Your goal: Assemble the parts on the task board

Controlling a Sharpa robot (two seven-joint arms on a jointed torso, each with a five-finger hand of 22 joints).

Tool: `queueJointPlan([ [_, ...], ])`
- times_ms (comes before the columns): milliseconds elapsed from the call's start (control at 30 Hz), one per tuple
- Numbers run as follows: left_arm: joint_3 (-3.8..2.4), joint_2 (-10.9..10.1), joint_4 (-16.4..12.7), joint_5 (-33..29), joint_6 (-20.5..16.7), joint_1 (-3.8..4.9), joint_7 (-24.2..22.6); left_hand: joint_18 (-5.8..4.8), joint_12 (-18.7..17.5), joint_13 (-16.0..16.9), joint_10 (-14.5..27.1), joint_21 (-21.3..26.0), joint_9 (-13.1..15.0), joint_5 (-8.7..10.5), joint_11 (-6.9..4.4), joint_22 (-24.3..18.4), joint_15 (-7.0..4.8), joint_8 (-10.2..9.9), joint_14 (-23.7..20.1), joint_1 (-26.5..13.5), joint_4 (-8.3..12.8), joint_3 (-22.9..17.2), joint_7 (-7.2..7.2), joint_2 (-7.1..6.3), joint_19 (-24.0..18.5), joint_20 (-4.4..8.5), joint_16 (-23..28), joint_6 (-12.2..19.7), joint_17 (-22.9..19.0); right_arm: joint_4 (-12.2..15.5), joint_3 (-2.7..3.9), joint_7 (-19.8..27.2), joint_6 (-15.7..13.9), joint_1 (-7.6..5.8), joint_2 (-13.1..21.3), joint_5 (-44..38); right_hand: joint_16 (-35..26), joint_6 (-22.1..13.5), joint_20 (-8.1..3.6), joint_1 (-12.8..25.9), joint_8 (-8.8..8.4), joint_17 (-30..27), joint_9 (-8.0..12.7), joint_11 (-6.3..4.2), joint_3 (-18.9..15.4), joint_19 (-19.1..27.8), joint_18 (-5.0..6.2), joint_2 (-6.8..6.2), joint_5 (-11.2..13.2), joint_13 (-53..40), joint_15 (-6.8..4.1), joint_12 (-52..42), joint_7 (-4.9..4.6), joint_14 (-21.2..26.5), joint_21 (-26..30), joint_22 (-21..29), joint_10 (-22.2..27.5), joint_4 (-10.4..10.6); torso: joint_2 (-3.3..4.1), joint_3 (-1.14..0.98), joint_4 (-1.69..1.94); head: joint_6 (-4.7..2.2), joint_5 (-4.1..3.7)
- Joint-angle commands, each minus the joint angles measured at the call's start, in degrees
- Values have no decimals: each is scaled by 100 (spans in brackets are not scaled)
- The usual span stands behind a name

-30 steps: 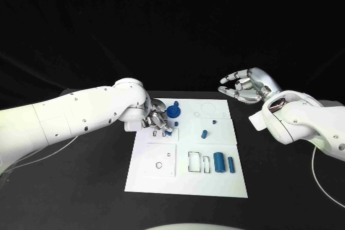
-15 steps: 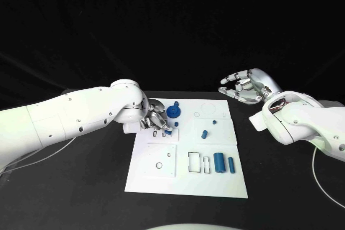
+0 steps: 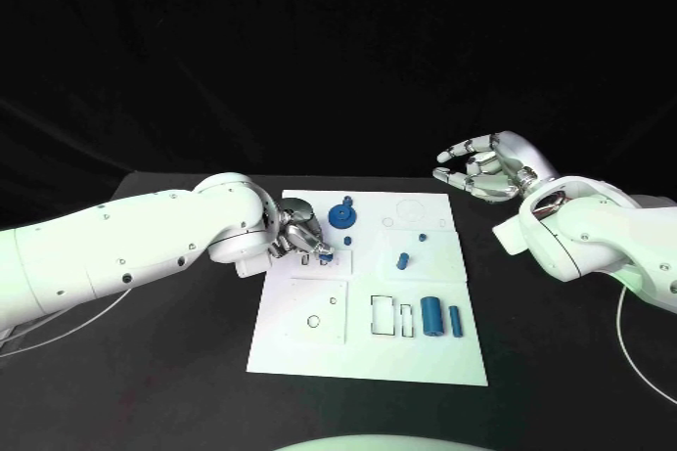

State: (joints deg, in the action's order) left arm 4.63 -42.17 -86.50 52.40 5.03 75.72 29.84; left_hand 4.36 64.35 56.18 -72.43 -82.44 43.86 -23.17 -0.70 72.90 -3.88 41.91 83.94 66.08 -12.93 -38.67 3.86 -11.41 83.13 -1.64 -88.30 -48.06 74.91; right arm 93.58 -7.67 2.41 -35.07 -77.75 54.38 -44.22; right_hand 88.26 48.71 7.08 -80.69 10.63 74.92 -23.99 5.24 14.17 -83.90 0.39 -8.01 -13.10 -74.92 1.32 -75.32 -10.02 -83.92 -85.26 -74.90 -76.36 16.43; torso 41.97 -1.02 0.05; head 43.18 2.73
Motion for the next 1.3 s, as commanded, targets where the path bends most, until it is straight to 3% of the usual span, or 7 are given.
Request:
queueJointPlan([
  [33,-3,-63,-140,583,-707,-69,-158,-95,39,27,-53,-20,-8,-32,6,10,-32,33,542,-35,1231,-1208,-1,-44,10,30,-40,-47,1279,7,-2,23,59,6,13,-50,-20,-26,-29,52,30,1075,8,-6,13,-323,96,22,-17,-129,-48,29,-8,-491,20,-1159,28,4,-11,-7,31,13,-11],
  [233,-1,-147,-290,1080,-872,-175,-147,-101,169,184,-192,-38,4,-233,-32,47,-66,41,549,-72,1229,-1263,-41,-135,27,59,-54,-147,1302,9,-4,23,58,9,22,-50,-19,-27,-29,64,34,1076,9,-6,13,-323,96,23,-26,-131,-48,26,-8,-492,21,-1158,25,7,-16,-9,42,33,-9],
  [367,0,-156,-301,1267,-827,-211,-117,-106,210,236,-237,-51,10,-328,-45,76,-77,43,552,-89,1221,-1281,-53,-163,40,71,-61,-177,1313,10,-5,24,57,10,23,-51,-19,-27,-29,64,34,1076,9,-6,13,-323,96,23,-26,-131,-48,26,-8,-492,21,-1158,25,7,-15,-14,31,27,7],
  [767,6,-64,-159,1395,-573,-232,-49,-106,226,257,-261,-51,19,-433,-56,75,-87,46,552,-110,1211,-1296,-64,-178,40,80,-61,-199,1312,14,-6,32,49,12,19,-51,-19,-28,-29,77,40,1078,10,-6,16,-322,97,24,-40,-126,-48,29,-7,-492,24,-1156,28,9,-2,-14,30,26,16],
  [1300,26,92,14,1330,-241,-235,-6,-111,241,273,-275,-61,23,-456,-58,98,-90,50,555,-119,1205,-1295,-67,-177,49,81,-68,-207,1323,18,-6,32,49,19,15,-54,-19,-28,-29,77,40,1078,10,-6,16,-322,97,24,-40,-126,-48,29,-7,-492,24,-1156,28,9,-3,-12,26,76,2],
])
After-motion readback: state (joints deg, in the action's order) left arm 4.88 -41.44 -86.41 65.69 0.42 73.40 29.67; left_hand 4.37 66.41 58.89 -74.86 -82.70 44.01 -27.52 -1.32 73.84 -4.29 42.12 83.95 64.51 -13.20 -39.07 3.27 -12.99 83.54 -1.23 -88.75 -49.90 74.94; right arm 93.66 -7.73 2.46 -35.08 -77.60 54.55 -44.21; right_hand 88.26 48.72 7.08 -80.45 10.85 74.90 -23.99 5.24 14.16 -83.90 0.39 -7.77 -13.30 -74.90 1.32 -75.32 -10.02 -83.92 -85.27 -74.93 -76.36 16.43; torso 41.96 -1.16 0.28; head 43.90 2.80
